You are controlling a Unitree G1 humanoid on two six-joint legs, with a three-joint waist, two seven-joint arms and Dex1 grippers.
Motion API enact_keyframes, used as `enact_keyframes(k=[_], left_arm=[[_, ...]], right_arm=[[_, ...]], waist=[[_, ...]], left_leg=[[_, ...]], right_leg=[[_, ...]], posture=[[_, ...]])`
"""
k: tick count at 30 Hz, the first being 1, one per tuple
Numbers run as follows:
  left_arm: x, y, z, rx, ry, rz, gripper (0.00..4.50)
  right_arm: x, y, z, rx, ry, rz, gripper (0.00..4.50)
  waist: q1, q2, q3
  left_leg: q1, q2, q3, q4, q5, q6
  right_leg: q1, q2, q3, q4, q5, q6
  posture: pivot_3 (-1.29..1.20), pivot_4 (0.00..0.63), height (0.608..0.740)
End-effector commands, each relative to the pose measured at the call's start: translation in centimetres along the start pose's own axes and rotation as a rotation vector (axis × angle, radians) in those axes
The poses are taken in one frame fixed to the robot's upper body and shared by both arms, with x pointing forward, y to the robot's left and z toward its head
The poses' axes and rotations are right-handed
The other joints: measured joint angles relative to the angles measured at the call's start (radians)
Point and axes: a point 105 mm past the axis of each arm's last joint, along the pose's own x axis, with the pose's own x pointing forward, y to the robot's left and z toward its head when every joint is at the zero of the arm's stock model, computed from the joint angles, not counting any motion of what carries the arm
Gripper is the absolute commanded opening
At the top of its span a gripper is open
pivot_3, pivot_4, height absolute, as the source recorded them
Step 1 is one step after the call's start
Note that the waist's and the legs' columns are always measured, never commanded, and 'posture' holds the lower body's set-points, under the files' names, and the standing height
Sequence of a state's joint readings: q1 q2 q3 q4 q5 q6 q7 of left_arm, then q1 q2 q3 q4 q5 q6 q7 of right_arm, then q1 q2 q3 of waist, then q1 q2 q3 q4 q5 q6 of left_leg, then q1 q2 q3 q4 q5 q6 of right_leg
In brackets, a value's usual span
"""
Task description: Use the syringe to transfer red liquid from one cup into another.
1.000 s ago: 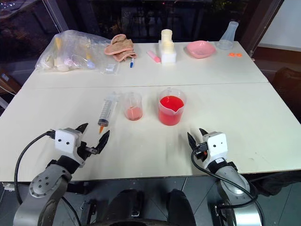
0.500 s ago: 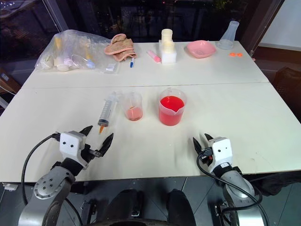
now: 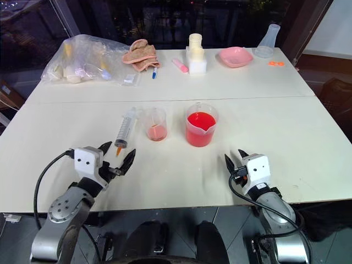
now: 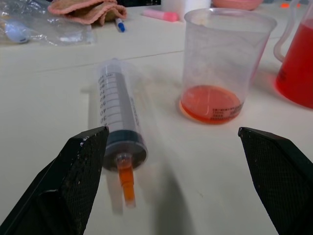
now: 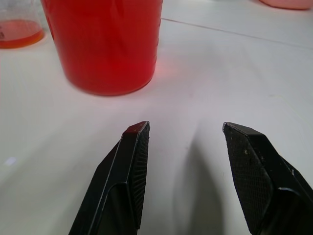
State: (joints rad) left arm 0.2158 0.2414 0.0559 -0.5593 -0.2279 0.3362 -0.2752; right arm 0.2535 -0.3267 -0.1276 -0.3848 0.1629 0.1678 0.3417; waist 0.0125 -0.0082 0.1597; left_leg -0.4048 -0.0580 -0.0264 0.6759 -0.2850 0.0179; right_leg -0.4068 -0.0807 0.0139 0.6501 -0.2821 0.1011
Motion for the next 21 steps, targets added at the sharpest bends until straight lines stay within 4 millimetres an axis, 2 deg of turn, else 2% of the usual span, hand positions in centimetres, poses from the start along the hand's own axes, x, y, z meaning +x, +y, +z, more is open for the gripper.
enact_keyframes(k=[1, 4, 7, 11, 14, 17, 20, 21], left_arm=[[0.5, -0.1, 0.9, 0.005, -0.040, -0.006, 4.48], [0.7, 0.1, 1.0, 0.002, -0.037, -0.021, 4.48], [1.1, 0.6, 2.1, -0.019, -0.055, -0.036, 4.48], [1.7, 1.4, 5.0, -0.028, -0.086, -0.080, 4.48], [3.1, 3.0, 6.5, -0.095, -0.048, -0.039, 4.48], [4.6, 4.1, 7.0, -0.132, 0.062, 0.009, 4.48], [6.1, 5.3, 7.5, -0.144, 0.131, 0.067, 4.48], [6.6, 5.8, 7.6, -0.158, 0.160, 0.085, 4.48]], right_arm=[[0.1, -0.6, 1.0, -0.008, -0.030, -0.014, 2.43], [0.1, -0.4, 1.0, 0.007, -0.015, 0.028, 2.43], [0.3, -1.0, 1.1, 0.014, 0.006, 0.073, 2.43], [1.2, -3.8, 2.0, -0.019, 0.007, 0.069, 2.43], [1.9, -5.7, 2.9, -0.003, 0.011, 0.085, 2.43], [2.6, -7.3, 4.1, -0.021, 0.020, 0.130, 2.43], [3.2, -10.0, 5.4, -0.019, 0.026, 0.131, 2.43], [3.4, -11.0, 6.6, -0.041, 0.024, 0.146, 2.43]], waist=[[0.000, 0.000, 0.000], [0.000, 0.000, 0.000], [0.000, 0.000, 0.000], [-0.001, 0.000, 0.001], [0.001, 0.000, 0.001], [0.000, 0.000, 0.001], [0.000, 0.000, 0.001], [0.000, 0.000, 0.001]], left_leg=[[0.000, 0.000, 0.000, 0.000, 0.000, 0.000], [0.000, 0.000, 0.000, 0.000, 0.000, 0.000], [0.000, 0.000, 0.000, 0.000, 0.000, 0.000], [0.000, 0.000, 0.000, 0.000, 0.000, 0.000], [0.000, 0.000, 0.000, 0.000, 0.000, 0.000], [0.000, 0.000, -0.001, 0.000, 0.000, 0.000], [0.000, 0.000, -0.001, 0.000, 0.000, 0.000], [0.000, -0.001, -0.001, 0.000, 0.001, 0.000]], right_leg=[[0.000, 0.000, 0.000, 0.000, 0.000, 0.000], [0.000, 0.000, 0.000, 0.000, 0.000, 0.000], [0.000, 0.000, 0.000, 0.000, 0.000, 0.000], [0.000, 0.000, 0.000, 0.000, 0.000, 0.000], [0.000, 0.001, 0.000, 0.000, 0.002, 0.002], [0.000, 0.001, -0.001, 0.000, 0.003, 0.003], [0.000, 0.002, -0.001, 0.000, 0.004, 0.005], [0.000, 0.003, -0.001, 0.000, 0.004, 0.006]], posture=[[0.00, 0.150, 0.740], [0.00, 0.150, 0.740], [0.00, 0.150, 0.740], [0.00, 0.150, 0.740], [0.00, 0.150, 0.740], [0.00, 0.150, 0.740], [0.00, 0.150, 0.740], [0.00, 0.150, 0.740]])
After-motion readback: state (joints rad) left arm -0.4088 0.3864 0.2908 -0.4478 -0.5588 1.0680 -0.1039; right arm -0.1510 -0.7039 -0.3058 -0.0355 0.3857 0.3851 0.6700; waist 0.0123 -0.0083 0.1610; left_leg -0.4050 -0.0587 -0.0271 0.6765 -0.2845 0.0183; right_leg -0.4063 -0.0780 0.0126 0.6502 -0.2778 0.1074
